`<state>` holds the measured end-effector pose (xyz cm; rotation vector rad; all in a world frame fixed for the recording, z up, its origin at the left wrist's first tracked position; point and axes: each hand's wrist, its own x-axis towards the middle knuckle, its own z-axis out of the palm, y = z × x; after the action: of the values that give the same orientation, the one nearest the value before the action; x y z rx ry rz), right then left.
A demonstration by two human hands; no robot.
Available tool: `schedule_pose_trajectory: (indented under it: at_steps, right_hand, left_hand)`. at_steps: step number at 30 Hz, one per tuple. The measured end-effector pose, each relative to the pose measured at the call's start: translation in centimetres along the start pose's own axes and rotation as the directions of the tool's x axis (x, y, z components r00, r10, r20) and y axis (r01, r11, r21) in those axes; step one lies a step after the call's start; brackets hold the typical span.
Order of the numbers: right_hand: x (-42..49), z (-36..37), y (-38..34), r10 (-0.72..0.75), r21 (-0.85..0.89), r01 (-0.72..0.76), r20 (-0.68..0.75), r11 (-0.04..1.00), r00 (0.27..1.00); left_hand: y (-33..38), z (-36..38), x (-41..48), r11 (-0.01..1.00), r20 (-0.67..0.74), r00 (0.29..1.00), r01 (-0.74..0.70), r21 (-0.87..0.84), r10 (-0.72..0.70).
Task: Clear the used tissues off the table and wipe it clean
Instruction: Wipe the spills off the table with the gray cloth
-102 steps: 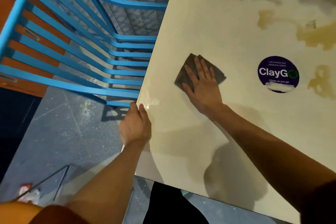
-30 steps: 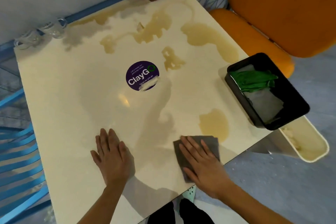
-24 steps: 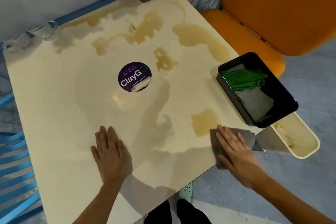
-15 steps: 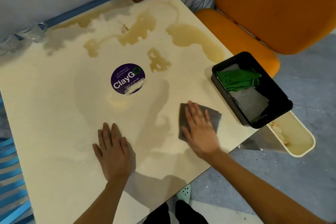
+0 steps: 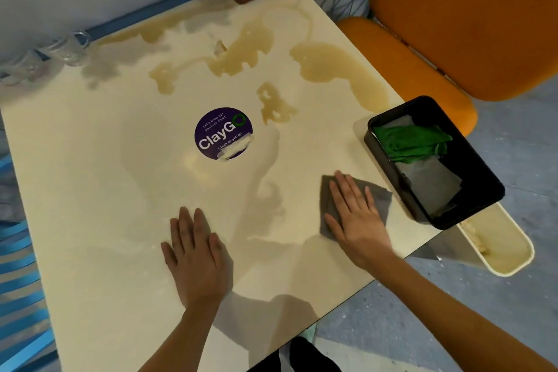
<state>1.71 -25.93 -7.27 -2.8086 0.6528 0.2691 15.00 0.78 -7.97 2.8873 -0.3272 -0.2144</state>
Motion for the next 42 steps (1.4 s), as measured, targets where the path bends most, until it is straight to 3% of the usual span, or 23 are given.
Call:
schedule_pose_trajectory:
  at_steps: [3, 8, 13, 19, 24, 26, 29, 32, 37, 42]
  right_hand:
    - [3.6, 0.2, -4.2, 0.042, -0.001, -0.042, -0.025, 0.999, 0.999]
    - [-1.4, 2.6, -11.2, -0.224, 0.044, 0.224, 0.013, 0.974, 0.974]
    - [-7.5, 2.9, -6.5, -0.413, -0.048, 0.421, 0.12, 0.906, 0.903]
    - [0.5, -0.4, -0.6, -0.142, -0.041, 0.144, 0.048, 0.989, 0.989]
    - [7.4, -0.4, -6.1, -0.013, 0.0, 0.013, -0.05, 1.0, 0.999]
    - [6.2, 0.3, -10.0, -0.1, 0.014, 0.101, -0.051, 0.995, 0.994]
    - [-0.7, 2.9, -13.6, -0.33, 0.025, 0.329, 0.069, 0.944, 0.941]
    - [-3.5, 2.4, -11.1, -0.468, 0.008, 0.472, 0.135, 0.882, 0.873]
    - [4.3, -0.8, -4.9, -0.204, -0.018, 0.205, 0.058, 0.979, 0.977]
    - [14.3, -2.5, -5.1, 0.058, 0.016, -0.057, -0.071, 0.998, 0.996]
  left_hand:
    - [0.0, 0.1, 0.1, 1.0, 0.009, 1.0, -0.004, 0.008, 0.004]
    - [-0.2, -0.1, 0.2, 1.0, 0.019, 1.0, -0.003, 0.02, 0.003]
    - [-0.3, 0.0, 0.1, 1.0, 0.017, 1.0, -0.003, 0.018, 0.003]
    - [-0.3, 0.1, 0.0, 1.0, 0.023, 1.0, 0.002, 0.01, -0.002]
    - [-0.1, 0.2, 0.4, 1.0, 0.029, 0.999, -0.016, 0.003, 0.016]
    - [-0.4, -0.1, 0.2, 1.0, 0.04, 0.999, -0.012, -0.006, 0.012]
    - [-0.9, 0.1, -0.2, 1.0, 0.043, 0.999, -0.022, 0.001, 0.022]
    - [-1.1, -0.1, 0.3, 0.999, 0.03, 0.999, -0.031, -0.034, 0.032]
    - [0.4, -0.9, 1.2, 0.985, 0.007, 1.0, 0.016, -0.172, -0.015]
    - [1.4, -0.8, 7.2, 0.944, -0.058, 0.976, -0.216, -0.251, 0.208]
